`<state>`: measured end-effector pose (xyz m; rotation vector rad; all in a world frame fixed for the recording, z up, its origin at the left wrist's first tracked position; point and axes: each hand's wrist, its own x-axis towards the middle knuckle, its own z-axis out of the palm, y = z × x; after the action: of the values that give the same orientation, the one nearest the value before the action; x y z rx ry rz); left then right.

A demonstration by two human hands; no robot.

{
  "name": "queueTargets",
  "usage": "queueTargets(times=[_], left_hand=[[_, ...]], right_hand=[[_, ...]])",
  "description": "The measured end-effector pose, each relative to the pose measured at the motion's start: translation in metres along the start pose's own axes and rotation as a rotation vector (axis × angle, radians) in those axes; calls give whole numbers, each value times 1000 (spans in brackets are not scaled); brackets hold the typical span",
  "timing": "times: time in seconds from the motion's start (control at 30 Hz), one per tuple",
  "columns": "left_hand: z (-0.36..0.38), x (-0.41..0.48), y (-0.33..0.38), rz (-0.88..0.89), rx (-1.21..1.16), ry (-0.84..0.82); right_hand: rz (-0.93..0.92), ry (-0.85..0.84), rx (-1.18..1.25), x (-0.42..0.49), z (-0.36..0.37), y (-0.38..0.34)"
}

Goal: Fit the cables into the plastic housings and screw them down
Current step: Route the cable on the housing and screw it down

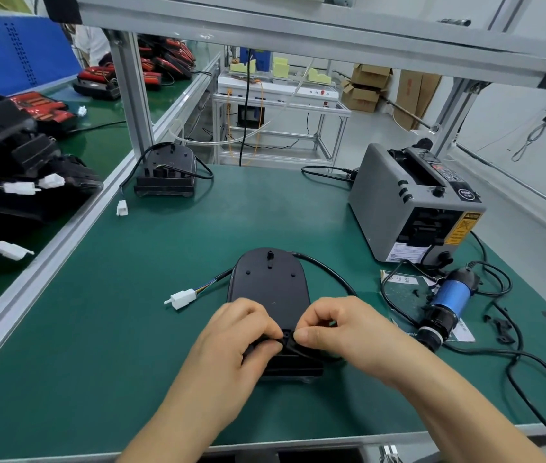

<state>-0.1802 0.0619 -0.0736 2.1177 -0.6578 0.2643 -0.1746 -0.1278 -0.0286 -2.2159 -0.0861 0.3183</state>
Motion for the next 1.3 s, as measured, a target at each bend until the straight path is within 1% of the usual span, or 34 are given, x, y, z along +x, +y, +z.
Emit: queueTargets(times=[0.07,0.2,0.43,0.6,0.87,1.0,1.2,1.3], left_hand=[[0,1,-1,49,21,6],[0,1,-5,123,58,26],[9,-4,-9,119,8,128],[12,-6,-12,122,-29,146],[14,-4,-14,188,61,187],[15,-5,-15,198,62,207],[16,-6,-17,197,64,192],[15,-6,-15,212,68,189]], right_hand=[[21,-50,5,2,-1,-1],[40,-110,-72,9,-5,-5],[30,-185,-225,19,-14,-17],[70,-316,-357,31,-22,-30],[123,-508,-467,52,-28,-44],[151,-539,-474,54,-29,-41],[180,-557,-549,59,-27,-48],[189,-588,-545,63,-25,-53]])
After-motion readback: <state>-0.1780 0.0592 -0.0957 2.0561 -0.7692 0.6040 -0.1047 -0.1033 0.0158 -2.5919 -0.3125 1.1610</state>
